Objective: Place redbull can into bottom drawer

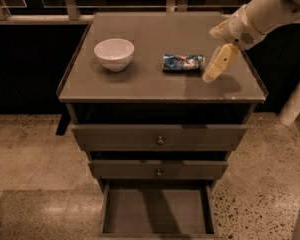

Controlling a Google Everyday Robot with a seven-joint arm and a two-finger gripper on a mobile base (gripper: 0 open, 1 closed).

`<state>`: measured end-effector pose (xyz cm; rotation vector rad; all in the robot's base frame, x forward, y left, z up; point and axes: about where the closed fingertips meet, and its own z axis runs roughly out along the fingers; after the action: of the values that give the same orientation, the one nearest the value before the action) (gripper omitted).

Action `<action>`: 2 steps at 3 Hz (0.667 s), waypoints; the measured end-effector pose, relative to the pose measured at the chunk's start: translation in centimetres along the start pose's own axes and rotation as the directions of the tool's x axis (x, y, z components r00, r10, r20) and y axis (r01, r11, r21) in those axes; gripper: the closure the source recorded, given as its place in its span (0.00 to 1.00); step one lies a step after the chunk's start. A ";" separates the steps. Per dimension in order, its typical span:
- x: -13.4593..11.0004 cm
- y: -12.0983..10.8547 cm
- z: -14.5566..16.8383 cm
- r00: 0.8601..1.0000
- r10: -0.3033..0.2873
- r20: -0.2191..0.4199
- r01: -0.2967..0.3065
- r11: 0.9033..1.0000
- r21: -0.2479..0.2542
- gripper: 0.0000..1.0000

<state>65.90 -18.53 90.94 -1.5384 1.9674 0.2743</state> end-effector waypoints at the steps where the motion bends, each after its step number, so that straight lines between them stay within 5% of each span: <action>1: 0.2 -1.3 2.1 1.000 0.017 0.011 -0.017 1.000 -0.015 0.00; 2: -0.2 -2.8 4.0 1.000 0.023 0.021 -0.022 0.999 -0.024 0.00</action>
Offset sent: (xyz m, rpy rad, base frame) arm 0.0685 0.0164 -0.0267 0.0443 0.0222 -0.0017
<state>69.91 -17.19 88.47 -1.5227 1.9725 0.3229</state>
